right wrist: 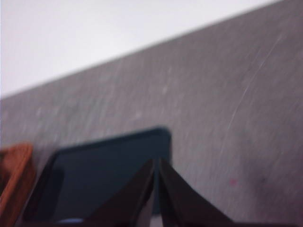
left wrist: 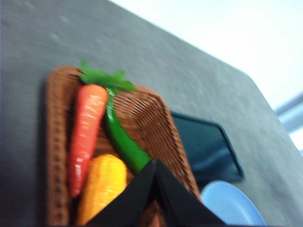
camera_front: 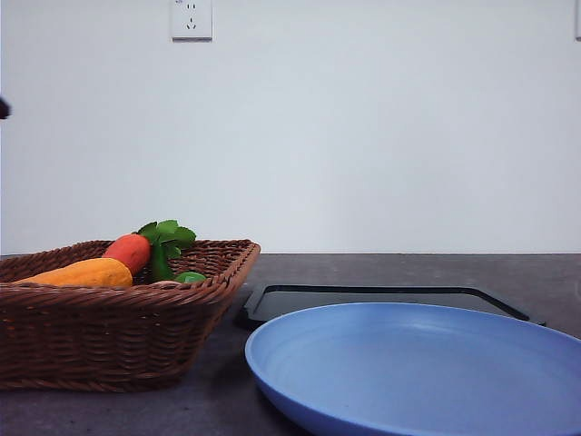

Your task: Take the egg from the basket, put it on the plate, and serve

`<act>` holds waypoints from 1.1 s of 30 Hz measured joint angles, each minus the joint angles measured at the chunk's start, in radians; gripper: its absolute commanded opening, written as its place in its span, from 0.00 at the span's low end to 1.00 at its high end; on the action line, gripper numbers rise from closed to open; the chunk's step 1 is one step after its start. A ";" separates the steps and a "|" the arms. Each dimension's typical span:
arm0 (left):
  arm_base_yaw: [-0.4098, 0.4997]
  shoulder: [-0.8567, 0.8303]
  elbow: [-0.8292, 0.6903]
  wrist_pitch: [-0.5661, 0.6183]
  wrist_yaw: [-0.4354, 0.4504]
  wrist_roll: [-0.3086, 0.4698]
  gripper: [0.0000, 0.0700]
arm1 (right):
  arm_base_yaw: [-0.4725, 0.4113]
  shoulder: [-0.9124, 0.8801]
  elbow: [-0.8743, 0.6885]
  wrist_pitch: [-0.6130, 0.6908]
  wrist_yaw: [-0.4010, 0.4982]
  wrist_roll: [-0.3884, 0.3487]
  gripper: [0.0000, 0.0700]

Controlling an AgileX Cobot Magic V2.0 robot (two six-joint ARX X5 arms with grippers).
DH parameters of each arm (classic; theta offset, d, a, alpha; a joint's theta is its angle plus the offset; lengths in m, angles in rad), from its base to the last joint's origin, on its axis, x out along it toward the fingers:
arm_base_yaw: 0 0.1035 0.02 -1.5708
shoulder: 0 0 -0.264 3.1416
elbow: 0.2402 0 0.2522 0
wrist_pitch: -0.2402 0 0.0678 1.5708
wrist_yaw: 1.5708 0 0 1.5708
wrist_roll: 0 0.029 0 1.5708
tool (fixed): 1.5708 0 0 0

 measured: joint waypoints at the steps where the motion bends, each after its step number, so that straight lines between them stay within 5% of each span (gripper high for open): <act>1: -0.011 0.031 0.025 -0.021 0.015 0.007 0.00 | 0.000 0.027 0.017 -0.021 -0.022 -0.003 0.00; 8: -0.134 0.227 0.181 -0.197 0.082 0.088 0.00 | 0.000 0.231 0.111 -0.160 -0.268 -0.019 0.00; 13: -0.216 0.300 0.199 -0.213 0.096 0.115 0.06 | 0.000 0.344 0.118 -0.227 -0.372 -0.038 0.02; 17: -0.264 0.328 0.199 -0.217 0.097 0.116 0.36 | 0.000 0.409 0.118 -0.305 -0.379 -0.068 0.25; 20: -0.282 0.335 0.199 -0.217 0.097 0.116 0.46 | 0.009 0.455 0.118 -0.352 -0.377 -0.086 0.33; 33: -0.291 0.335 0.199 -0.213 0.097 0.116 0.46 | 0.184 0.694 0.102 -0.260 -0.297 -0.097 0.33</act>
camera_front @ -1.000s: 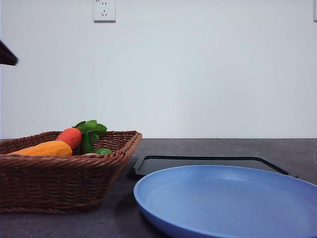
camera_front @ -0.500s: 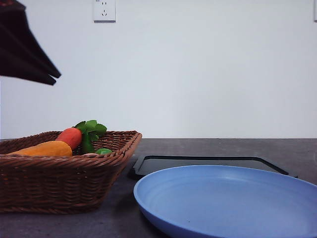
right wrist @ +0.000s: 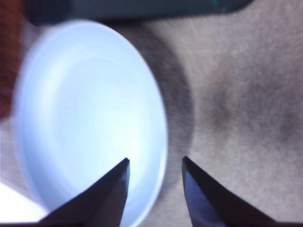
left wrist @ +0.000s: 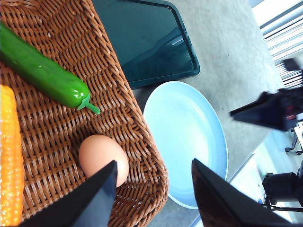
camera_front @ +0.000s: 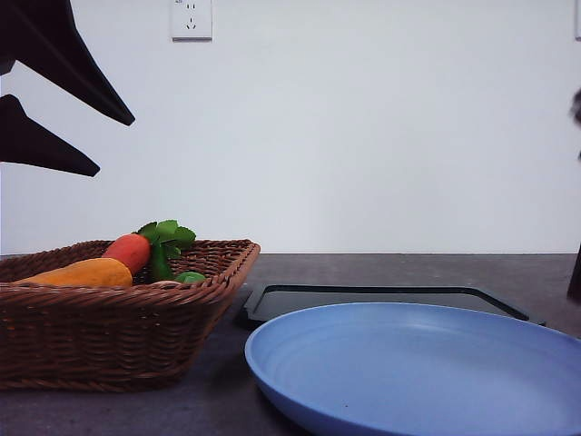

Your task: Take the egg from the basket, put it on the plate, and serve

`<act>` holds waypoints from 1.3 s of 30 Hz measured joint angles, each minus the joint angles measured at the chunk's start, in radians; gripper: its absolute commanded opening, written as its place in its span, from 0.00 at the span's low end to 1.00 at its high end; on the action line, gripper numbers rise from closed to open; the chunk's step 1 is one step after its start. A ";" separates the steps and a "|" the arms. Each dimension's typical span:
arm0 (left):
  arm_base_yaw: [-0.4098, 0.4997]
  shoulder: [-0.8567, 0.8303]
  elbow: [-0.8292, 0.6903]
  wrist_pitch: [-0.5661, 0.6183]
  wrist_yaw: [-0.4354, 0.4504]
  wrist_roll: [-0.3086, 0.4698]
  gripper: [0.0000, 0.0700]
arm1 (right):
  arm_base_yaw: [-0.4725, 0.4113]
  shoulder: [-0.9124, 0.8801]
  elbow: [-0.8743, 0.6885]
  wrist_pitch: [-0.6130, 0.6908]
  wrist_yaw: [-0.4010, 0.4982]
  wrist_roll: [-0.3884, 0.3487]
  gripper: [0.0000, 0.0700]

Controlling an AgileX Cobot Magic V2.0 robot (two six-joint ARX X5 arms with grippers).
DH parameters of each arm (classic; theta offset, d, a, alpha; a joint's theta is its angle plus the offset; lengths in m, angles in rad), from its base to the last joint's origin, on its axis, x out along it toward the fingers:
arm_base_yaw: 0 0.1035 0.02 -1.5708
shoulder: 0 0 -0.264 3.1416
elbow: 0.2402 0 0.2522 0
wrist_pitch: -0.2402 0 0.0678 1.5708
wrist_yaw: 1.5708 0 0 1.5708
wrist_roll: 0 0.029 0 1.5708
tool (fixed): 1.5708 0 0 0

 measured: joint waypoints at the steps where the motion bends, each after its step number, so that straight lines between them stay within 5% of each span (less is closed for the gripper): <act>1: 0.000 0.000 0.000 0.000 0.000 0.000 0.46 | 0.011 0.022 -0.002 0.011 0.001 0.000 0.33; 9: 0.000 0.000 0.000 0.000 0.000 0.000 0.46 | 0.077 0.156 -0.003 0.134 0.001 0.003 0.28; 17: 0.000 0.000 0.000 0.001 0.000 0.000 0.46 | 0.102 0.174 -0.003 0.175 0.005 0.010 0.00; 30: -0.037 0.000 0.000 0.001 -0.004 -0.032 0.62 | 0.071 0.052 -0.003 0.129 0.005 0.028 0.00; 39: -0.154 0.047 0.007 -0.014 -0.225 -0.060 0.63 | -0.039 -0.173 -0.003 0.048 0.005 0.028 0.00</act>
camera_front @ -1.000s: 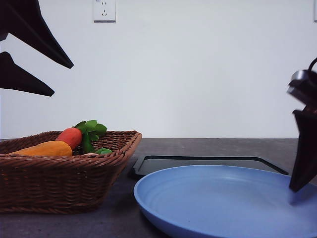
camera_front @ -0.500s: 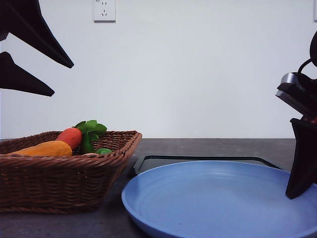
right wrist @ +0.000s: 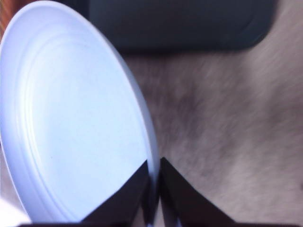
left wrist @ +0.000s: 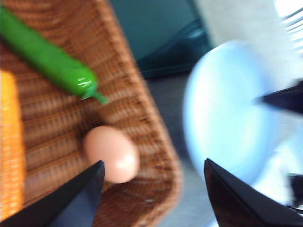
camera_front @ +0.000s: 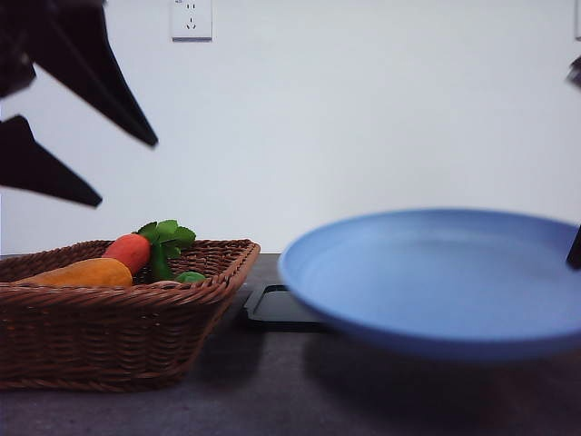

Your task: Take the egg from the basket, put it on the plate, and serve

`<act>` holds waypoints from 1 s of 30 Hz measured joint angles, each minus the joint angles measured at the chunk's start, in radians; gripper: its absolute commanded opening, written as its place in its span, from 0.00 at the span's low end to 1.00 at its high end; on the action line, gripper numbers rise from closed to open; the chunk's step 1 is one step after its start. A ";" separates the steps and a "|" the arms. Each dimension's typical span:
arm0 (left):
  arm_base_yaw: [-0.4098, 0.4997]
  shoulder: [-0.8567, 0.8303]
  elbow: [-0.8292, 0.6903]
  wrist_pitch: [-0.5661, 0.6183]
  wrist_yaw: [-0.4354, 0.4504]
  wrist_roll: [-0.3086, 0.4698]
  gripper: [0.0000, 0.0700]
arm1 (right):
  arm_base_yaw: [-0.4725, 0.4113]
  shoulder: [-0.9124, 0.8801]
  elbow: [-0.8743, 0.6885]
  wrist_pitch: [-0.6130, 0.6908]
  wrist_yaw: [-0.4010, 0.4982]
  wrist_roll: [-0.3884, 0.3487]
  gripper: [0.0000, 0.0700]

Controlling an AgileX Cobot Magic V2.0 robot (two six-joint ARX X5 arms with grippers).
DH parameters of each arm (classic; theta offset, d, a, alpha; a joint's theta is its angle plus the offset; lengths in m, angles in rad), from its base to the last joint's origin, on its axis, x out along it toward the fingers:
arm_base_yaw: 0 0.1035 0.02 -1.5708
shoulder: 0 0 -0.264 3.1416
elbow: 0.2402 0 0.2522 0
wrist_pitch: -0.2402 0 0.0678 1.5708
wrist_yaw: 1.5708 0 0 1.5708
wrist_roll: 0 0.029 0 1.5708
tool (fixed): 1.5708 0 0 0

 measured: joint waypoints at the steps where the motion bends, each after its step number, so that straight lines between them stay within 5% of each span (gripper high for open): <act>1: -0.010 0.016 0.007 -0.009 -0.019 0.000 0.63 | -0.011 -0.019 0.000 -0.001 0.000 0.000 0.00; 11: -0.065 0.219 0.066 -0.014 -0.087 -0.001 0.63 | -0.089 -0.091 0.000 -0.002 0.000 0.000 0.00; 30: -0.112 0.428 0.104 0.044 -0.126 0.000 0.57 | -0.100 -0.091 0.000 -0.004 0.000 0.000 0.00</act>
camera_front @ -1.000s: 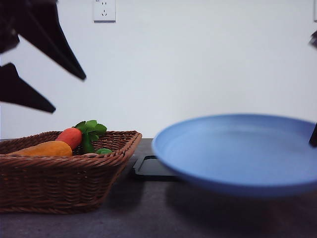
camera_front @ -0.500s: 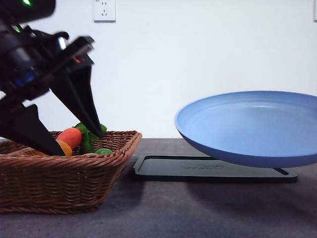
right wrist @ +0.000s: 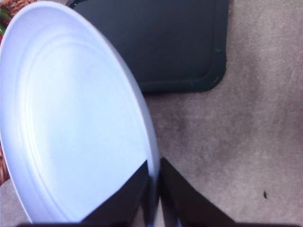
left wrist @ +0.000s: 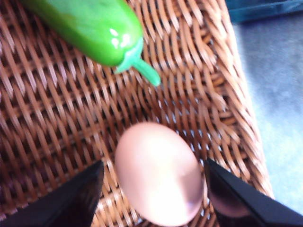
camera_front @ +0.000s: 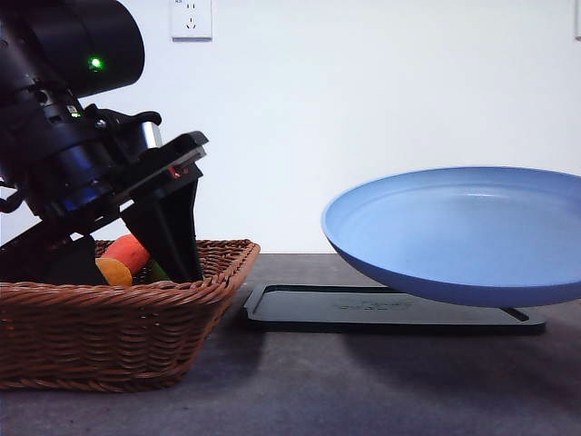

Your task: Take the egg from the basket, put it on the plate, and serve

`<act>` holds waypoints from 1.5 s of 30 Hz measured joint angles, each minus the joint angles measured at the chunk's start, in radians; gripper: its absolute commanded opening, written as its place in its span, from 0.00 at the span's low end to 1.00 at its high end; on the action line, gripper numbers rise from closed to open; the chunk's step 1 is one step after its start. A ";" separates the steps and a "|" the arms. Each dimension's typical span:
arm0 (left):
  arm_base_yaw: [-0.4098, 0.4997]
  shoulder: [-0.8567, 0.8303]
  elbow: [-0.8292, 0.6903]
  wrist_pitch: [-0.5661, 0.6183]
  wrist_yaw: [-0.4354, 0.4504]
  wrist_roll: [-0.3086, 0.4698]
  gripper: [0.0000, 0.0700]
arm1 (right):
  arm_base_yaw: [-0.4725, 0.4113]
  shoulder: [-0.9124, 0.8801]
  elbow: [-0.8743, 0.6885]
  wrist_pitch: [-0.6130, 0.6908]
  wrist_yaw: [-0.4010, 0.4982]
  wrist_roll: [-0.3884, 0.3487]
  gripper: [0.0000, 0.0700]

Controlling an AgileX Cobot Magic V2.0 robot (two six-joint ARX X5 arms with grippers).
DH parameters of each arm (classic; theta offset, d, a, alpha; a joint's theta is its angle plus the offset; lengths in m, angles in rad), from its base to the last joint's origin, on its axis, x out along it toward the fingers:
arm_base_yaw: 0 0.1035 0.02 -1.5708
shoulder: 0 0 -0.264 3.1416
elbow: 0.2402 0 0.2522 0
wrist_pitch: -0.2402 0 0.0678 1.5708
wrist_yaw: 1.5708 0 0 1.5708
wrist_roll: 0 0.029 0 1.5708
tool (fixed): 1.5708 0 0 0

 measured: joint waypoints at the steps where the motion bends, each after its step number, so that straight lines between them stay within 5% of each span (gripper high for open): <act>1: 0.000 0.001 0.000 0.003 -0.002 0.000 0.54 | 0.000 0.000 0.000 0.000 0.000 0.000 0.00; 10: -0.001 0.001 0.000 0.009 -0.005 0.008 0.34 | 0.000 0.000 0.000 0.000 0.000 0.000 0.00; 19: -0.001 0.001 0.007 -0.006 -0.005 0.014 0.33 | 0.000 0.000 0.000 0.000 0.000 0.000 0.00; 25: 0.005 0.001 0.137 -0.241 -0.006 0.098 0.33 | 0.000 0.000 0.000 -0.027 0.000 0.000 0.00; 31: 0.005 0.001 0.431 -0.488 -0.002 0.245 0.33 | 0.000 0.029 0.000 -0.067 -0.047 0.000 0.00; 36: -0.040 -0.001 0.615 -0.423 0.045 0.266 0.33 | 0.004 0.066 0.000 -0.068 -0.112 0.000 0.00; 45: -0.256 0.033 0.631 -0.278 0.046 0.272 0.33 | 0.050 0.092 0.000 -0.060 -0.129 0.000 0.00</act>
